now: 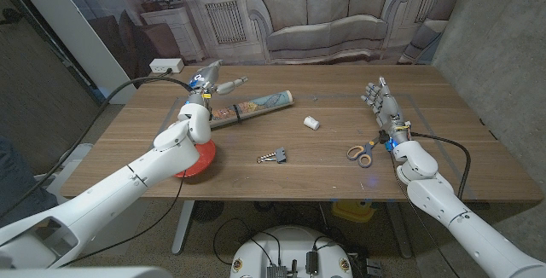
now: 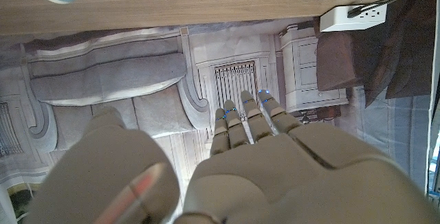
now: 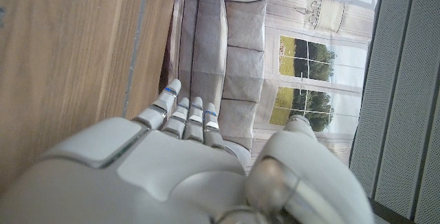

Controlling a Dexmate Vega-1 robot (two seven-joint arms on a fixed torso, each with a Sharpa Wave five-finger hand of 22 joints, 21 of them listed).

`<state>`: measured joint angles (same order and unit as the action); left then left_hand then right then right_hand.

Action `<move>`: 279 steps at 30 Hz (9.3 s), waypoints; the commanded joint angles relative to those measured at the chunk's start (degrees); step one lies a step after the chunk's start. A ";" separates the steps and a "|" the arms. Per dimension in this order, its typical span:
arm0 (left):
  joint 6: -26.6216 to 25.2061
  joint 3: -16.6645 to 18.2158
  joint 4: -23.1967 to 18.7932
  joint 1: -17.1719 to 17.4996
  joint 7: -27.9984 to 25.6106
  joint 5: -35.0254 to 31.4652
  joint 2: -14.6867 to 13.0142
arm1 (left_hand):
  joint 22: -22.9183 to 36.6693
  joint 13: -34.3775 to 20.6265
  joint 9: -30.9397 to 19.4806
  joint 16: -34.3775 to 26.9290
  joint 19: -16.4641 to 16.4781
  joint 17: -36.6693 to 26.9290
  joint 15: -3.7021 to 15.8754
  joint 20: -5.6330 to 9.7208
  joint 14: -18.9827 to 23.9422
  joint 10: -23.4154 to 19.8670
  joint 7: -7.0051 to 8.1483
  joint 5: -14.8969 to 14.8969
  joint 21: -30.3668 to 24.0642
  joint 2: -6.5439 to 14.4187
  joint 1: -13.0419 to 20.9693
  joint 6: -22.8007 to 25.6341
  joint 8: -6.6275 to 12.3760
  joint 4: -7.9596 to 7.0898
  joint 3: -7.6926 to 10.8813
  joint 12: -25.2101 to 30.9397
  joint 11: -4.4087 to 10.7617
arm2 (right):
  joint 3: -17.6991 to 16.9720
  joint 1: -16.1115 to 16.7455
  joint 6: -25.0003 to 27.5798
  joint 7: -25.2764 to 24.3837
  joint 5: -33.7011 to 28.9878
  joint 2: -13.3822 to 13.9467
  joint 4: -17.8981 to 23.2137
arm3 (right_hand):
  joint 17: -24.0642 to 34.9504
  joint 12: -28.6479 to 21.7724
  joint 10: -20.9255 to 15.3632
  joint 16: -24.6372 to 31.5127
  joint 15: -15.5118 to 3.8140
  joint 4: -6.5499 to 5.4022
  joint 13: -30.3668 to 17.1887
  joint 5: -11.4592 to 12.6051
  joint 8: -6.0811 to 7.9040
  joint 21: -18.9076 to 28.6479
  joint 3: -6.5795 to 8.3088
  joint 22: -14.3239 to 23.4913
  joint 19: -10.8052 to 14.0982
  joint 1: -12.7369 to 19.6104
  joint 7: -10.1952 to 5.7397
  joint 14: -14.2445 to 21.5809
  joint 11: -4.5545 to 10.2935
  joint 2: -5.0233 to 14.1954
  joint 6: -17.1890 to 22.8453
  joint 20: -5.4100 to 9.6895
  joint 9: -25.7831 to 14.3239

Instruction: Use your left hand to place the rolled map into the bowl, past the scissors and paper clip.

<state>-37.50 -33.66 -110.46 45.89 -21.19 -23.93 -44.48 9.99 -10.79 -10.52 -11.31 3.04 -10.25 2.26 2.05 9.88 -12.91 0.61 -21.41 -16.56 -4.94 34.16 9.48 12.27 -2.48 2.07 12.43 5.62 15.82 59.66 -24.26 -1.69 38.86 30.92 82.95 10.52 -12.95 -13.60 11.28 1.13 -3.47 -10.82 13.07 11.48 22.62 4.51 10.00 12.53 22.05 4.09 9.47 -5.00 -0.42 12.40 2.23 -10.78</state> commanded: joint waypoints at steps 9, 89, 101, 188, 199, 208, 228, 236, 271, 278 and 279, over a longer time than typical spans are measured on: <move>-3.73 -4.28 1.43 -3.51 3.45 -3.58 0.43 | 0.24 -0.16 -0.18 0.33 0.97 -0.20 1.69 2.02 -0.90 0.79 0.47 -0.68 0.49 -2.17 1.78 0.84 0.02 1.17 -1.17 -0.54 0.59 | 0.07 -0.68 0.43 -0.17 0.37 -0.39 -0.71 | 0.10 -0.01 -0.03 -0.26 0.17 0.19 -0.21 -0.20 0.12 -0.50 -0.02 0.12 0.46 0.42 0.11 0.19 -0.27 0.47 0.35 0.71 -0.34; -6.40 -9.68 6.89 -5.49 7.21 -2.64 2.98 | 0.59 -0.23 -0.27 0.43 2.11 -0.45 2.55 2.07 -2.14 1.83 0.88 -1.58 1.80 -2.70 4.59 0.53 -0.67 2.64 -3.35 -0.97 1.03 | -0.15 0.91 2.14 -1.23 0.52 0.61 1.32 | -0.02 -0.07 -0.63 -0.30 0.01 1.59 -0.22 -0.33 0.13 -2.07 0.76 0.21 1.12 2.75 -0.09 0.61 -0.05 1.68 0.86 0.54 -0.34; -5.99 -10.84 8.78 -6.55 7.38 -2.22 4.00 | 0.61 -0.24 -0.28 0.40 2.21 -0.45 2.48 2.00 -2.16 1.92 0.87 -1.70 1.94 -2.56 4.67 0.62 -0.67 2.61 -3.61 -0.98 1.14 | -0.45 1.50 2.20 -1.48 0.65 0.87 1.80 | 0.02 -0.09 -0.73 -0.28 0.03 1.62 -0.22 -0.40 0.12 -2.27 0.72 0.23 1.20 2.74 -0.11 0.68 -0.13 1.73 0.91 0.52 -0.33; -5.67 -14.82 15.96 -8.86 6.96 1.36 7.67 | 0.82 -0.32 -0.32 -0.35 4.89 -0.56 1.92 1.33 -0.04 0.00 0.89 -3.33 2.23 1.92 9.82 2.58 -0.15 3.74 -2.97 -0.32 1.61 | -0.67 1.26 2.28 -0.93 1.49 0.52 1.08 | 0.14 0.01 -0.88 -0.31 0.34 1.80 -0.23 -0.77 -0.06 -3.81 0.28 0.30 1.91 2.46 0.04 0.87 -0.30 2.01 0.69 0.26 -0.33; -6.94 -15.59 16.02 -10.09 8.13 1.32 7.91 | 0.97 -0.52 -0.39 -1.02 9.85 -0.76 2.47 0.24 3.10 -2.70 1.38 -3.25 0.72 5.01 16.12 4.80 0.38 6.23 -0.50 0.31 2.56 | -0.45 0.59 2.28 -0.19 1.61 0.44 0.05 | 0.14 0.05 -0.84 -0.32 0.39 1.83 -0.23 -0.80 -0.04 -4.03 0.21 0.31 1.98 2.42 0.09 0.88 -0.19 2.03 0.77 0.23 -0.33; -8.93 -16.23 16.15 -11.20 8.24 0.89 8.68 | 1.19 -0.75 -0.48 -2.01 15.50 -1.22 3.42 -0.07 7.67 -6.25 2.32 -1.57 -1.21 7.67 22.53 8.30 1.12 8.96 2.06 0.96 3.33 | -0.65 0.87 2.08 -0.14 1.78 0.51 -0.01 | 0.15 0.07 -0.81 -0.33 0.35 1.83 -0.23 -0.83 -0.05 -4.21 0.15 0.32 2.02 2.36 0.11 0.85 -0.28 2.06 0.78 0.22 -0.34; -10.76 -15.92 15.26 -11.24 6.95 1.37 8.77 | 1.61 -1.78 -0.85 -5.03 27.01 -3.69 5.07 1.03 18.57 -15.20 2.09 7.91 -6.44 12.65 33.73 16.57 2.61 11.35 7.34 2.59 4.99 | -0.83 0.93 1.54 0.47 2.26 0.36 0.18 | 0.14 0.09 -0.82 -0.34 0.43 1.92 -0.23 -0.85 -0.05 -4.49 0.10 0.33 2.30 2.40 0.13 0.90 -0.25 2.14 0.78 0.24 -0.33; -11.41 -15.81 14.84 -11.07 6.86 2.06 8.74 | 1.64 -2.57 -1.01 -6.28 30.70 -5.10 5.73 2.34 22.76 -18.34 1.88 10.25 -8.77 13.26 37.09 20.21 3.30 11.38 9.11 3.31 2.28 | -0.84 0.97 1.53 0.77 2.38 0.48 0.41 | 0.14 0.12 -0.77 -0.35 0.36 1.96 -0.24 -0.85 -0.05 -4.61 0.07 0.34 2.39 2.41 0.15 0.90 -0.21 2.16 0.80 0.27 -0.33; -13.87 -15.44 11.21 -11.51 6.28 2.46 6.82 | 1.80 -4.94 -1.27 -9.77 37.64 -9.05 8.03 3.97 34.59 -29.01 1.56 10.91 -16.00 13.69 45.42 32.04 5.95 11.13 13.90 6.12 2.08 | -1.02 2.24 1.71 0.35 2.73 0.65 2.44 | 0.14 0.13 -0.83 -0.37 0.48 2.07 -0.24 -0.89 -0.08 -5.21 -0.08 0.35 2.66 2.37 0.15 0.92 -0.20 2.27 0.78 0.28 -0.34; -13.46 -15.79 10.91 -12.18 6.70 1.77 6.17 | 1.77 -5.09 -1.26 -9.65 37.43 -9.29 7.93 3.89 34.51 -29.06 1.50 10.98 -16.23 13.57 45.26 32.07 5.83 10.84 13.88 6.04 2.05 | -0.95 2.31 1.37 0.16 2.58 0.34 2.28 | 0.14 0.15 -0.80 -0.36 0.41 2.08 -0.24 -0.90 -0.08 -5.32 -0.11 0.36 2.71 2.35 0.15 0.96 -0.23 2.31 0.79 0.31 -0.34; -13.32 -15.81 10.91 -12.24 6.73 1.67 6.11 | 1.76 -5.12 -1.26 -9.58 37.39 -9.32 8.06 3.91 34.43 -29.08 1.51 10.99 -16.27 13.53 45.23 32.11 5.82 10.80 13.87 6.03 2.07 | -0.85 2.25 1.13 0.32 2.28 0.40 2.08 | 0.14 0.14 -0.83 -0.35 0.40 2.08 -0.24 -0.90 -0.07 -5.35 -0.11 0.36 2.72 2.35 0.17 0.98 -0.27 2.32 0.82 0.30 -0.34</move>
<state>-50.96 -49.01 -98.90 34.38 -14.84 -21.30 -37.55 11.57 -15.59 -11.58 -20.84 40.50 -19.30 1.46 3.90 41.41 -41.52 2.18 -10.59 -32.45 4.07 74.38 40.92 18.17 8.74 15.68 18.13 7.76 14.91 61.71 -22.62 -1.15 41.41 31.64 85.08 10.52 -12.95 -14.00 10.96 1.43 -1.41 -10.82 12.18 11.47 17.52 4.52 10.27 14.78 24.16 4.09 9.76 -5.41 1.53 13.00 2.02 -10.78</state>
